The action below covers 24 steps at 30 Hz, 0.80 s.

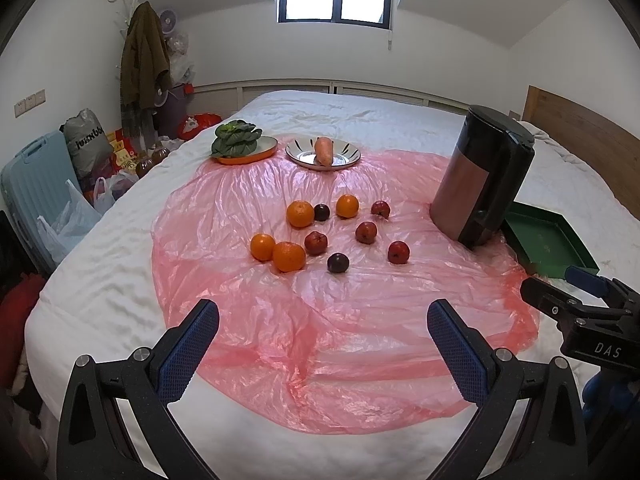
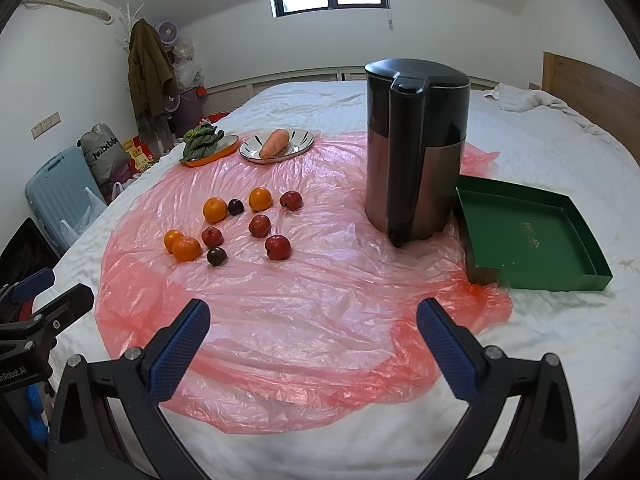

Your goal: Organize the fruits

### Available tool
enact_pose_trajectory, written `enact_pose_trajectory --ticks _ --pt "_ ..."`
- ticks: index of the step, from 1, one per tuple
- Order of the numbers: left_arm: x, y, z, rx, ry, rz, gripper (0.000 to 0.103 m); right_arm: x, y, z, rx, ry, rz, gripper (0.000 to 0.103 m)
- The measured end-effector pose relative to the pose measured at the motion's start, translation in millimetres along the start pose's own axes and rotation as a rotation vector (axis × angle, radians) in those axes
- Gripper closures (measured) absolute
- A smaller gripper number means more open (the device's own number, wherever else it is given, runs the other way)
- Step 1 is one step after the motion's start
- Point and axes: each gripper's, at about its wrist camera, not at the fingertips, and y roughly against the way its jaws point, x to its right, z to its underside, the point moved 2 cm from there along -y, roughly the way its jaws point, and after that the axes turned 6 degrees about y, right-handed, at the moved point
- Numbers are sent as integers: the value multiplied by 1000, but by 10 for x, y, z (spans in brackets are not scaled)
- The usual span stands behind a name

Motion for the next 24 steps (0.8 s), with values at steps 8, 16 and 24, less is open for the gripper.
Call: enact_pose_trajectory --ticks 8,16,24 --pt "-2 -48 2 -7 4 0 1 -1 -33 6 -3 3 -2 0" --pt "11 -98 9 -19 9 0 1 15 -79 24 -8 2 -3 0" --pt "-39 -166 16 -50 1 25 1 24 -102 29 -8 7 -18 0"
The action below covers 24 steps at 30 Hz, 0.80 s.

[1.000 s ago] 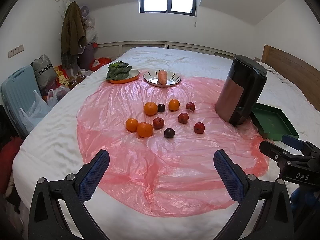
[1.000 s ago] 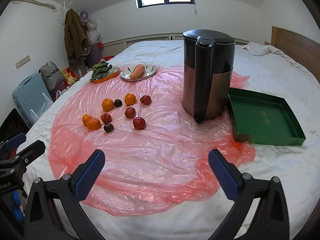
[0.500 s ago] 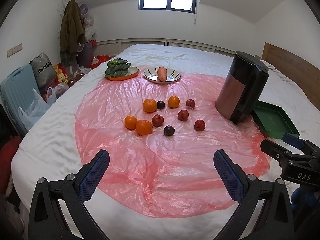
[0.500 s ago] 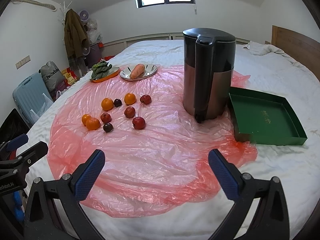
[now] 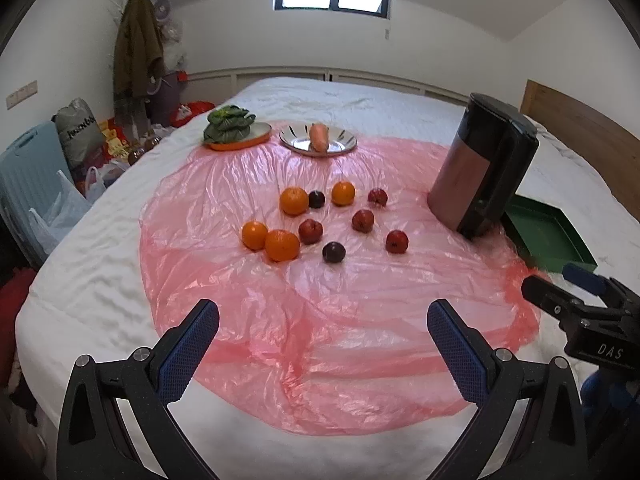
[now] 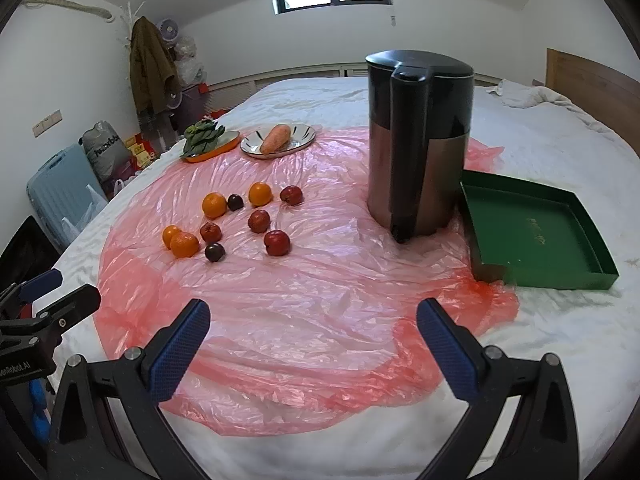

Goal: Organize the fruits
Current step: 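Grasp an orange with the left tool while the right tool grasps a red apple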

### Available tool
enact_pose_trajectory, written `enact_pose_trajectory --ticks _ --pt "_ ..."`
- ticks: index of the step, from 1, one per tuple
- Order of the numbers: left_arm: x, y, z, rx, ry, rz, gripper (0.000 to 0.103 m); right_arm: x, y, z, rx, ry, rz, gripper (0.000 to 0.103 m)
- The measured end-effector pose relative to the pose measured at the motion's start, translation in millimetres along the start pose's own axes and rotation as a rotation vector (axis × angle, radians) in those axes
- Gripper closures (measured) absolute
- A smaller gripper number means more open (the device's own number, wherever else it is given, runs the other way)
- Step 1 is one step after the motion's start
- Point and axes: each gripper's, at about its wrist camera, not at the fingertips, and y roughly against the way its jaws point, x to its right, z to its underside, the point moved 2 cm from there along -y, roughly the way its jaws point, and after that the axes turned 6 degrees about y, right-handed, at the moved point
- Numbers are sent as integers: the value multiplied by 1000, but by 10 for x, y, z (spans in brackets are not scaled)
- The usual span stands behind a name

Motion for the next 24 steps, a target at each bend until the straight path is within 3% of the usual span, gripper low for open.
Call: enact_pose_trajectory --ticks 4,12,19,21,23,24 --pt "-135 -47 -22 -36 -23 -9 1 -47 -44 -33 5 23 -40 0" --pt "-472 -247 -155 -80 42 -38 1 -177 -308 -199 -14 87 -102 0" --pt "-583 -671 -281 -144 71 -42 2 -236 -692 -403 -43 116 -151 0" --pt "-591 -817 -317 -160 99 -32 8 -245 -844 -471 -58 124 -165 0" --pt "-585 -975 -355 -185 136 -11 24 -254 -1007 -539 -78 129 -185 0" --pt "-576 -1039 -368 -197 149 -4 26 -263 -1073 -566 -85 132 -192 0"
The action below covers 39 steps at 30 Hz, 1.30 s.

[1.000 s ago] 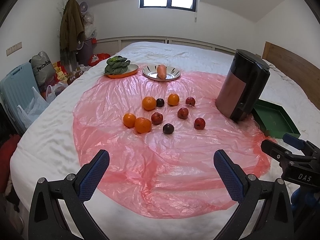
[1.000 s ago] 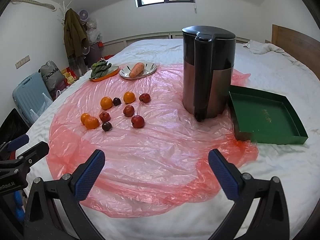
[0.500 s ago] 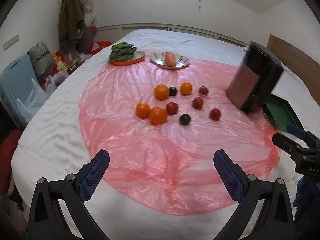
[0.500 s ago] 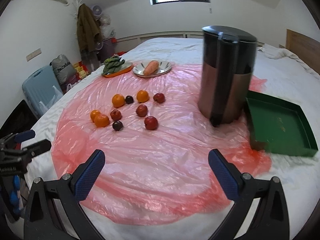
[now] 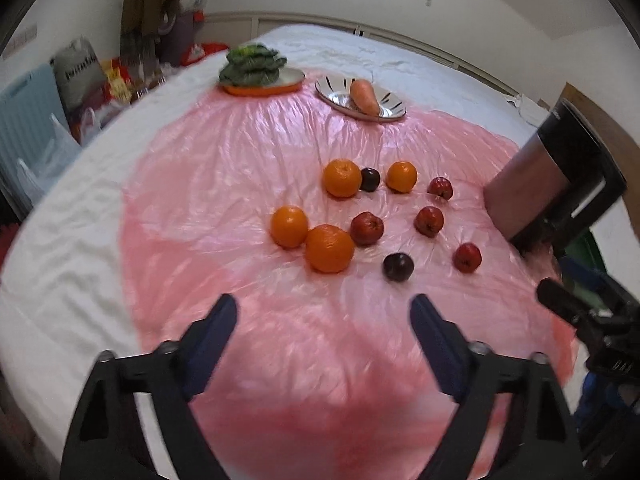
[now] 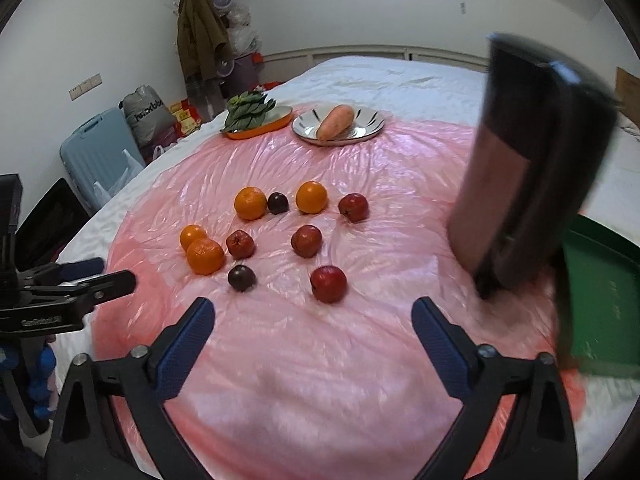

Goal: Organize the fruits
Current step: 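Grasp an orange with the left tool while the right tool grasps a red apple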

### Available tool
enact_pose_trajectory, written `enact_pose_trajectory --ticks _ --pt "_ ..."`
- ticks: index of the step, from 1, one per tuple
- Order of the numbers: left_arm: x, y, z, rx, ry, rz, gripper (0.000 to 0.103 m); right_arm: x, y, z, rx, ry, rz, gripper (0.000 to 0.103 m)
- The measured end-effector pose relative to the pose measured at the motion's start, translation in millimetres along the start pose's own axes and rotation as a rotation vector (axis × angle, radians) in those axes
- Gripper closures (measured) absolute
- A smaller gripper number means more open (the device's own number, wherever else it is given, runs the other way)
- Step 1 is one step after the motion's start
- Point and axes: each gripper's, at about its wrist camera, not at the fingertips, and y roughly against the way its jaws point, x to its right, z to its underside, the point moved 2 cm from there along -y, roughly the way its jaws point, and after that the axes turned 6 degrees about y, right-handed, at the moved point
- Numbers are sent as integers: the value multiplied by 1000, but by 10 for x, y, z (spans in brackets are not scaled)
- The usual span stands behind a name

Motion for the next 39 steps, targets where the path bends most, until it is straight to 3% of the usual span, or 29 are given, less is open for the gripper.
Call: enact_pose_trajectory --ticks 10,15,25,30,34,39 --pt "-6 -559 -205 -43 140 17 41 122 -697 -161 -97 40 -51 0" --pt "-56 -707 -239 -39 198 -3 42 187 -851 -113 -111 38 -58 0" --pt "-30 -913 -238 -49 258 -19 43 264 -933 -61 -98 41 -85 21" --pt "-21 -975 -225 -51 256 -31 48 246 -959 -44 -101 62 -98 39" --pt "-47 -1004 -225 -52 269 -19 60 215 -1009 -10 -115 79 -112 58" --pt "-45 -1038 -204 -55 258 -15 60 166 -1060 26 -127 100 -117 61"
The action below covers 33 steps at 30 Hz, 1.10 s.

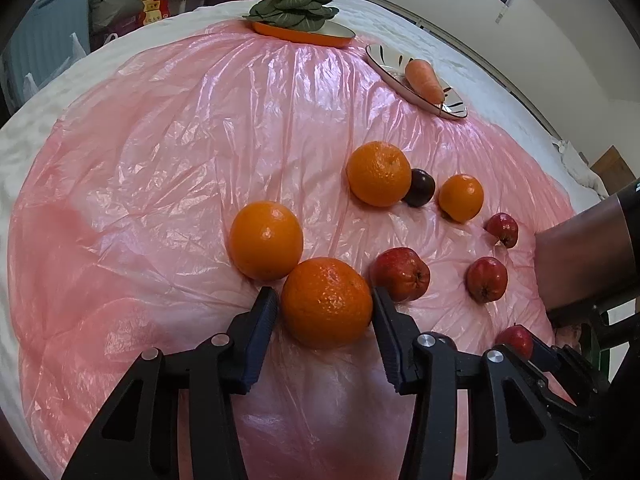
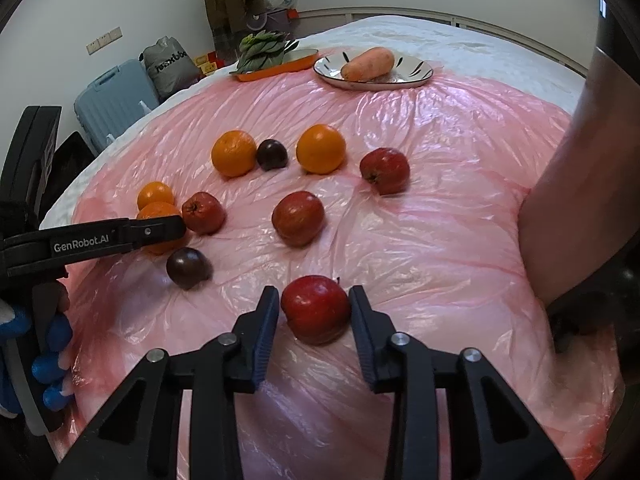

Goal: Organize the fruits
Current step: 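Grasp an orange with the left tool while the right tool grasps a red apple, then carry the orange and apple to the green tray and release both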

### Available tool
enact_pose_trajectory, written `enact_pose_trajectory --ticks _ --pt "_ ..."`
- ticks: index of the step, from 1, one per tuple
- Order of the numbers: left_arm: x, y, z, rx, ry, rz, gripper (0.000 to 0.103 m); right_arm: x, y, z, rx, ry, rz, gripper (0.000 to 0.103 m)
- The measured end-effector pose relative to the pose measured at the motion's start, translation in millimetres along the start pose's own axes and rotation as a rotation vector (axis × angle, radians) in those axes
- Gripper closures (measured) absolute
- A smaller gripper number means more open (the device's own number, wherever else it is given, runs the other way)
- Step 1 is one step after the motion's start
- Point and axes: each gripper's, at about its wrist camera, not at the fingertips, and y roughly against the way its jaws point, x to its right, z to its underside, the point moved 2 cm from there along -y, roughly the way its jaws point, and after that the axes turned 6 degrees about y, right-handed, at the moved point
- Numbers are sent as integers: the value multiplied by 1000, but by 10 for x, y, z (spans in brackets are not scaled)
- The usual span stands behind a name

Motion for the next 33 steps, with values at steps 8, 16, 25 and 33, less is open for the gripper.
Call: enact_pose_trajectory --ticks 8,16,25,33 --pt "-15 2 11 8 -1 27 65 -9 -15 22 -1 10 2 68" --pt "-133 183 16 30 32 94 65 -27 48 24 10 4 4 68" --pt "-152 450 50 59 22 126 65 -22 239 55 24 -16 15 68" --pt "-205 742 108 84 -5 132 65 -105 532 75 62 -27 17 68"
